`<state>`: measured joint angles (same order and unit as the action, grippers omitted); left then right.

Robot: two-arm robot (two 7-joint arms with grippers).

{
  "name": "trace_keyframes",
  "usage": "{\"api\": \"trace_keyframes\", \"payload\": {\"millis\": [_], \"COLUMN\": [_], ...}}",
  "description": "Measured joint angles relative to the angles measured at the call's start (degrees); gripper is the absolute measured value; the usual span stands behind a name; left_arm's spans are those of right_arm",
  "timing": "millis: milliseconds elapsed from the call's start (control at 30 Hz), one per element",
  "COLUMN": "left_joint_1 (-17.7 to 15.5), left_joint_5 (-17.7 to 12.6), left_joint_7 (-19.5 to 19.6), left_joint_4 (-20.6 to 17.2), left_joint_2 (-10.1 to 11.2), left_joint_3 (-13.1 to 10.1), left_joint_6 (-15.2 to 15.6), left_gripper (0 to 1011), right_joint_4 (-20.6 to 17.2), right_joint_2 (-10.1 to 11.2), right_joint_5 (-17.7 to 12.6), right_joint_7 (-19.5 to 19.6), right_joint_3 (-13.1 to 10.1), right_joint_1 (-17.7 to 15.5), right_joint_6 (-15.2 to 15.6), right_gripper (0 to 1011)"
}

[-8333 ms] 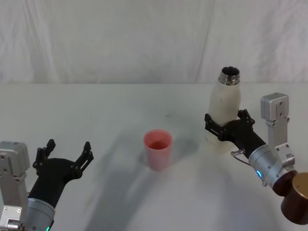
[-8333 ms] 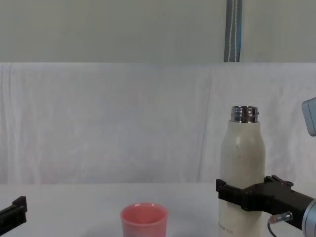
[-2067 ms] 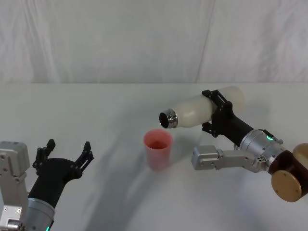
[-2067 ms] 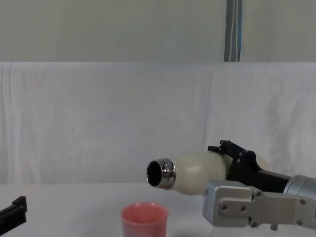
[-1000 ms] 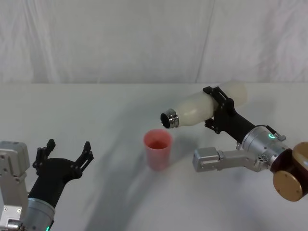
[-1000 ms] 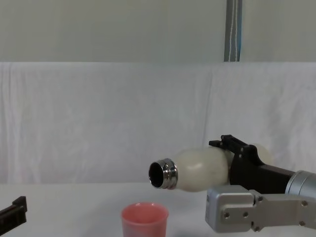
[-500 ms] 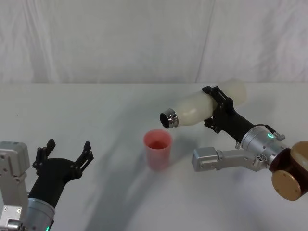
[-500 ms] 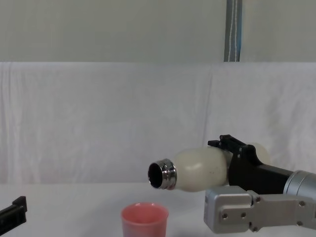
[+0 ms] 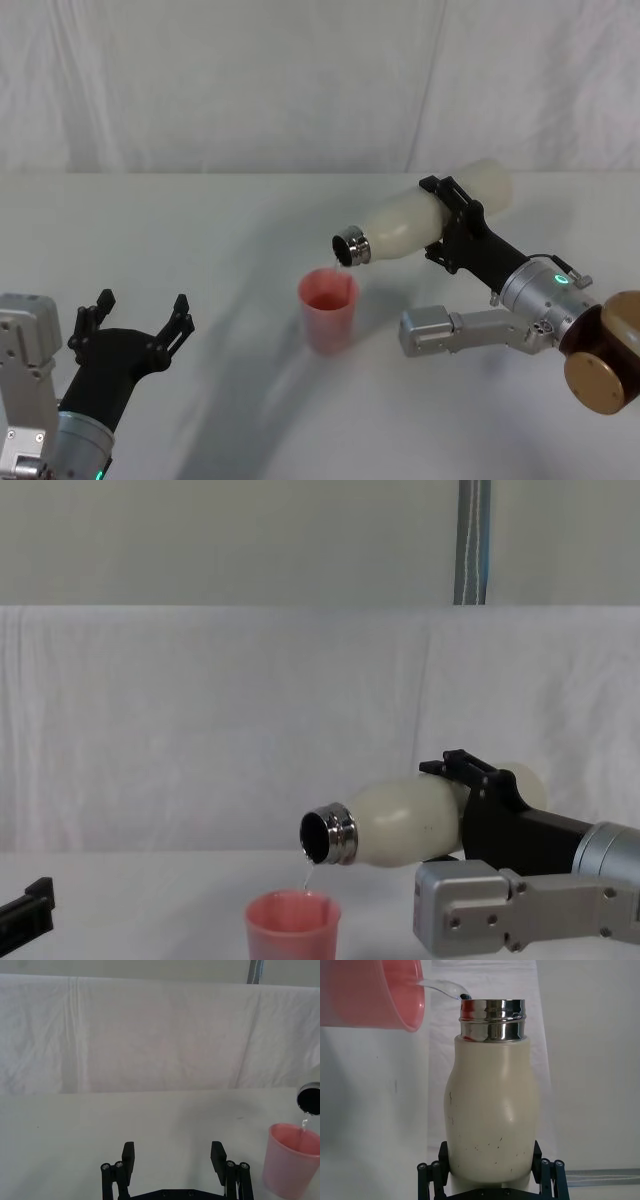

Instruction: Grasp the thermos with one hand and pour water into the cup lid.

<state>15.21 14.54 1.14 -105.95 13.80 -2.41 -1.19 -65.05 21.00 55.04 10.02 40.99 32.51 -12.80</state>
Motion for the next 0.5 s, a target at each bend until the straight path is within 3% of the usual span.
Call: {"api": "trace_keyframes", "payload": {"millis": [500], "left_joint_1": [0.0], "left_joint_5": [0.0], "left_joint_7": [0.0], "left_joint_4": [0.0], "left_joint_2": [0.0], "left_joint_3": [0.0], "left_joint_6": [0.0], "left_gripper": [1001], "right_joint_4": [-0.1], "right_joint_2": [0.5], "right_joint_5": [0.3], "right_joint_7": [0.3], "right_joint_3": [0.2], "right_joint_1": [0.1], "right_joint_6": [0.2], "right_gripper": [950]}}
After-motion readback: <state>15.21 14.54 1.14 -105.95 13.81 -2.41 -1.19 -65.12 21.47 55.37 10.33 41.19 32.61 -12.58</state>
